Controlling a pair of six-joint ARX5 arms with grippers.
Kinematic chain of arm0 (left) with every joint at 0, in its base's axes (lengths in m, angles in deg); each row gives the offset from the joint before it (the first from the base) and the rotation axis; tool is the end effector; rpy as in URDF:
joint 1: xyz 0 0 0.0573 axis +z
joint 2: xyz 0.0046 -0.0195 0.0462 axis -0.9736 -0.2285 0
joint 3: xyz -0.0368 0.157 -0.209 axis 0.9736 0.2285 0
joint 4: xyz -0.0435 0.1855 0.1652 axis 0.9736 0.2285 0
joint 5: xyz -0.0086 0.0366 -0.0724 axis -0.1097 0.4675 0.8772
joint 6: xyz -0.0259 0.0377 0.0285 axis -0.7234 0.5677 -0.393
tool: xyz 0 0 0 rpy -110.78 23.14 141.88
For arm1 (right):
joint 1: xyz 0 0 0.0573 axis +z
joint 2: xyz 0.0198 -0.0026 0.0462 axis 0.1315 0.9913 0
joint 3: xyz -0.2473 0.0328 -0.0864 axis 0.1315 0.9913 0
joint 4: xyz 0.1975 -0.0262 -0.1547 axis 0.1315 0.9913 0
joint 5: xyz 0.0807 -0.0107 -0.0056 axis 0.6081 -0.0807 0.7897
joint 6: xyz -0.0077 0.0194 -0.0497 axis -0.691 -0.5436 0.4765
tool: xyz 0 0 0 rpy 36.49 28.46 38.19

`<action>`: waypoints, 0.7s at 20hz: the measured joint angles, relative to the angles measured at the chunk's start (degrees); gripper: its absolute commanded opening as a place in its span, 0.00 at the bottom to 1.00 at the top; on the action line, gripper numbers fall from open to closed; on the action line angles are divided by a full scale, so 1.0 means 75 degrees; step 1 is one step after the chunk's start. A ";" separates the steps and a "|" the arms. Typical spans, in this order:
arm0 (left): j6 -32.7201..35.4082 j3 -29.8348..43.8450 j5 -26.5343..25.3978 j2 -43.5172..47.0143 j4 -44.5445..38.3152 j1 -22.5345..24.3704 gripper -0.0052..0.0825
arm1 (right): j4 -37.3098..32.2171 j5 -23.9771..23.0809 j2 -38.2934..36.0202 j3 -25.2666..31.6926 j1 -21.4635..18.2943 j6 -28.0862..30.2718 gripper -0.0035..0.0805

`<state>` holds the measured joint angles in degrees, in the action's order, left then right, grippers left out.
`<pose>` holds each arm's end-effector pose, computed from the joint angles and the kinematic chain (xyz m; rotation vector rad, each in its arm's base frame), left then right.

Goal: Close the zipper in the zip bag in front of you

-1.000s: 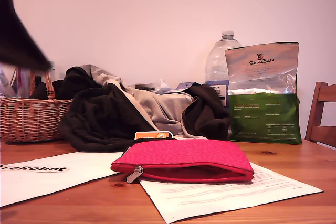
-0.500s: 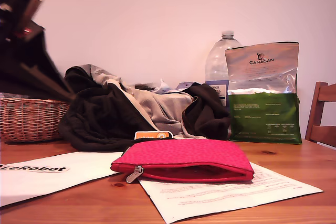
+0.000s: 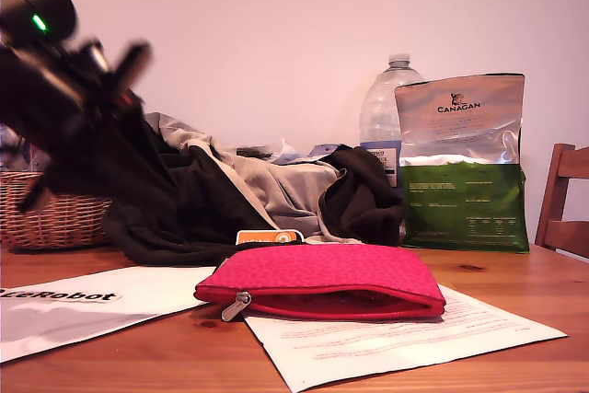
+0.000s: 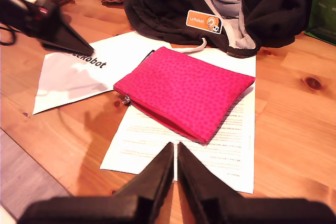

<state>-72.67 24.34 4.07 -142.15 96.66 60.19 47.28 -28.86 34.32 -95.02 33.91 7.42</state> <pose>0.2779 -0.1018 0.1780 -0.5026 1.1262 -0.7135 0.0741 0.0424 0.2311 -0.0111 0.4453 0.6160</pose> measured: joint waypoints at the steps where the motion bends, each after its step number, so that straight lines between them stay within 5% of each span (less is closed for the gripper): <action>1: -0.0012 -0.0099 0.0047 -0.0286 -0.0009 0.0000 0.29 | -0.0006 0.0000 0.0000 0.0000 0.0000 0.0003 0.03; 14: -0.0632 -0.0554 0.0230 -0.1871 -0.0828 -0.0017 0.29 | -0.0067 0.0000 0.0000 0.0000 0.0000 0.0000 0.03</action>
<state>-77.41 20.19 5.79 -156.18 90.46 60.06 46.78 -28.86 34.32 -95.02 33.91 7.42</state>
